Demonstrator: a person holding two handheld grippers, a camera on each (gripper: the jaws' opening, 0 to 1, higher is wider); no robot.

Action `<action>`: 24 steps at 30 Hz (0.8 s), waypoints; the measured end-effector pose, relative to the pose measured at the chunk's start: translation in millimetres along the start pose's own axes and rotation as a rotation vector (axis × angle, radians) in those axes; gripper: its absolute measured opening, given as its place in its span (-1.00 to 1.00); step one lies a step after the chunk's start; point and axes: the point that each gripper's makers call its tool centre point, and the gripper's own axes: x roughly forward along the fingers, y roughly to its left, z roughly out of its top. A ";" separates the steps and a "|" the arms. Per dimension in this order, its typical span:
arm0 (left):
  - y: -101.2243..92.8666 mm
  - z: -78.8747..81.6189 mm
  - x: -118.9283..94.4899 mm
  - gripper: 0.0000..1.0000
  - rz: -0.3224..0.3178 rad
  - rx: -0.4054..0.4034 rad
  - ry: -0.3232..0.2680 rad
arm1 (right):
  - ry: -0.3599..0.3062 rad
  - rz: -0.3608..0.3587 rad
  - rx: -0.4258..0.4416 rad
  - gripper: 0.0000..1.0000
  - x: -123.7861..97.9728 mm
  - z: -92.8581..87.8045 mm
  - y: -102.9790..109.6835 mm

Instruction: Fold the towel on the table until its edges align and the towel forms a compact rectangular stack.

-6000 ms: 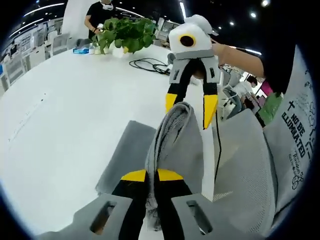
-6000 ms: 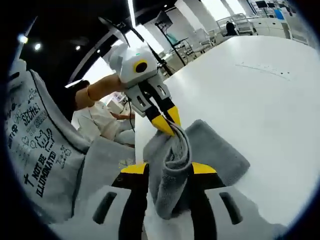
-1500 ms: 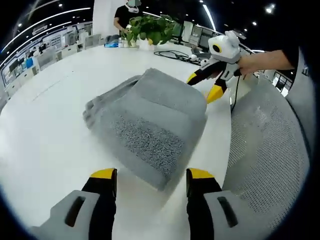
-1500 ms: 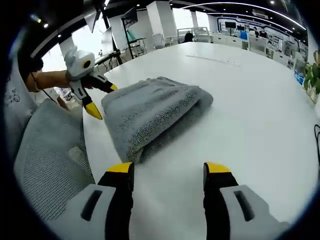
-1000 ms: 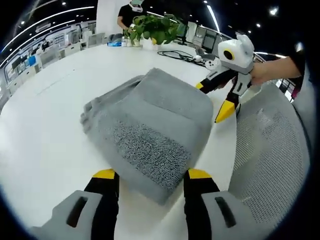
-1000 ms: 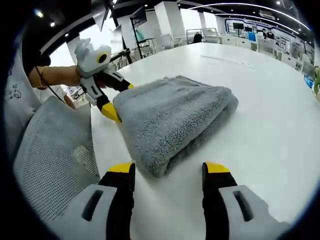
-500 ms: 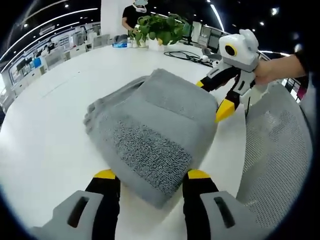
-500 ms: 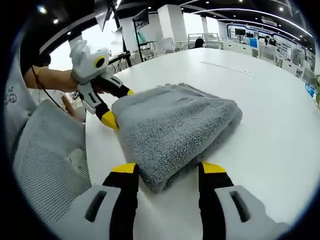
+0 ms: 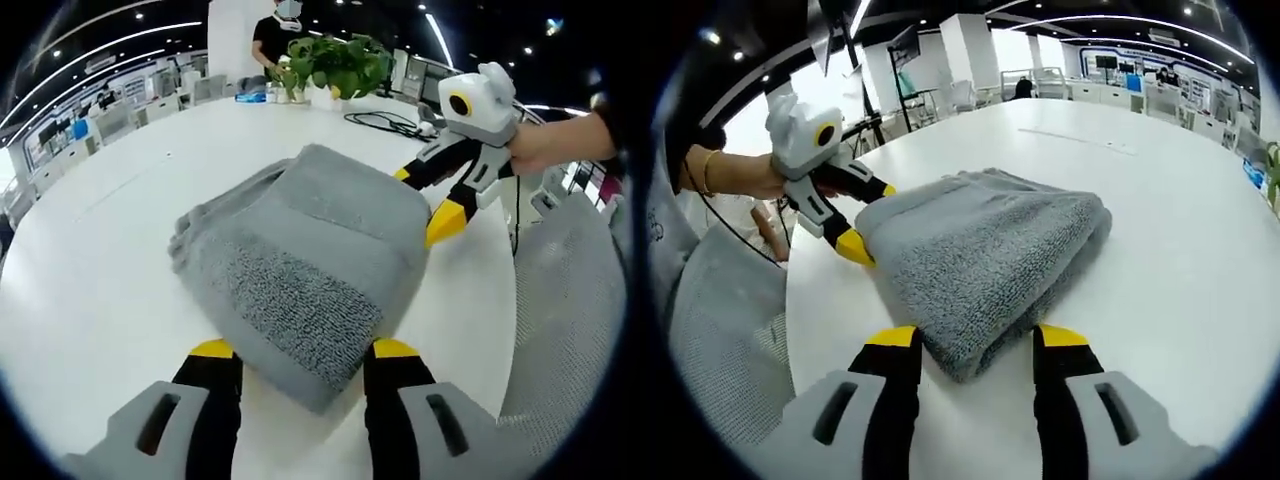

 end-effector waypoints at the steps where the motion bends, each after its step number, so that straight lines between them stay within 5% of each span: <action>1: 2.2 1.8 1.0 -0.02 0.000 0.004 0.000 | -0.001 -0.004 0.005 -0.10 1.2 1.4 -2.9; 9: 20.7 13.4 10.0 -0.05 0.008 -0.019 -0.024 | -0.014 -0.038 0.022 -0.11 8.1 15.4 -24.8; 24: 21.5 14.6 5.9 -0.04 -0.008 -0.099 -0.037 | -0.009 -0.052 0.030 -0.16 1.3 14.4 -23.9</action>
